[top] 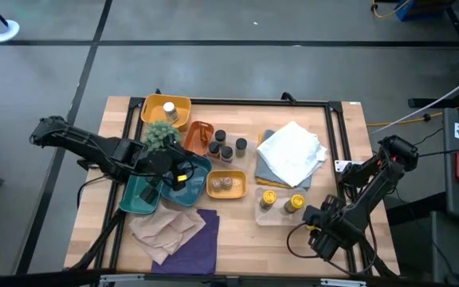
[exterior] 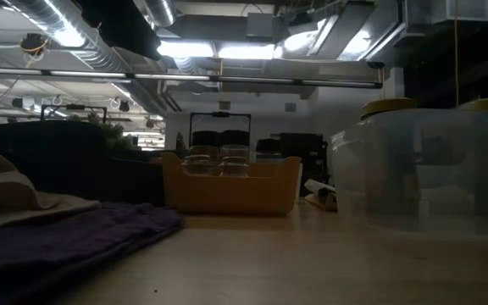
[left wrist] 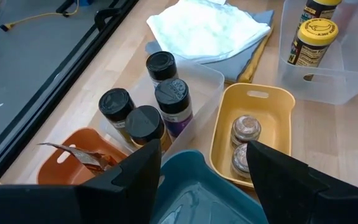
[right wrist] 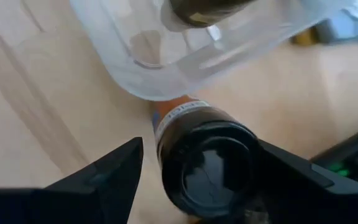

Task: Sort spices by type
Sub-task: Put the black seasoning bottle into the top transparent bin

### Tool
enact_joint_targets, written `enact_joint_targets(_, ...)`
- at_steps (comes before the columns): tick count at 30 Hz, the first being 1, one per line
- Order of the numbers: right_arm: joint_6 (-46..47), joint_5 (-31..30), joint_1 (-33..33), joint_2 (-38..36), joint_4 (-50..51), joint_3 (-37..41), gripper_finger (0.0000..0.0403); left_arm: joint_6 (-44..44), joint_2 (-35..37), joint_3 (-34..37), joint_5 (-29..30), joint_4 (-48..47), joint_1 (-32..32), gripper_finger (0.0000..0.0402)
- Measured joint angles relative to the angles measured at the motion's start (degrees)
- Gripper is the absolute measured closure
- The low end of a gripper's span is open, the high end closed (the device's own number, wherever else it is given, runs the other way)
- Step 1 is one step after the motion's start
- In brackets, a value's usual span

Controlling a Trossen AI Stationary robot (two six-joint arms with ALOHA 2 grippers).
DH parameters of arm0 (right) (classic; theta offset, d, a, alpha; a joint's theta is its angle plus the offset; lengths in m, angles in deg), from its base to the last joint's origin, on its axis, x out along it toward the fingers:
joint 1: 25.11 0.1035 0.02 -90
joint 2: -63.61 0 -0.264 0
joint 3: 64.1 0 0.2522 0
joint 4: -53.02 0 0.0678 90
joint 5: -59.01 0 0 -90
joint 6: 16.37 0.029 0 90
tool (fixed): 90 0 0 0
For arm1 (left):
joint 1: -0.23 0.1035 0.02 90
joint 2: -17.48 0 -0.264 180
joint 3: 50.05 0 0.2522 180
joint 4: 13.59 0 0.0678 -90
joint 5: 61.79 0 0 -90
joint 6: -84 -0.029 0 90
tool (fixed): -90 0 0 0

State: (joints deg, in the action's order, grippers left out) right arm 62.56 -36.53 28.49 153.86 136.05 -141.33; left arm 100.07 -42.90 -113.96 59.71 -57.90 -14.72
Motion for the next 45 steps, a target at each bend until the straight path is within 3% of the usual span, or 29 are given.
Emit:
enact_joint_targets(10,0.17,2.14,0.0,0.0,-6.31,3.55,0.0122,0.0,0.0,0.0,-0.01,0.0,0.01,0.018)
enact_joint_targets(18,0.22,2.1,0.0,0.0,-6.37,3.55,0.0199,0.02,0.0,0.0,0.01,0.01,0.01,0.018)
enact_joint_targets(25,0.27,3.81,-0.03,0.02,-6.4,2.72,0.02,0.35,0.0,0.0,0.01,0.01,0.01,0.018)
enact_joint_targets(37,0.19,5.01,-0.01,0.02,-4.86,-11.04,0.0198,-3.45,1.3,0.0,0.03,1.57,-0.01,0.018)
enact_joint_targets(45,-1.4,-1.06,-2.78,0.0,0.95,-23.18,0.0194,-7.42,6.34,0.0,0.01,3.04,0.01,0.018)
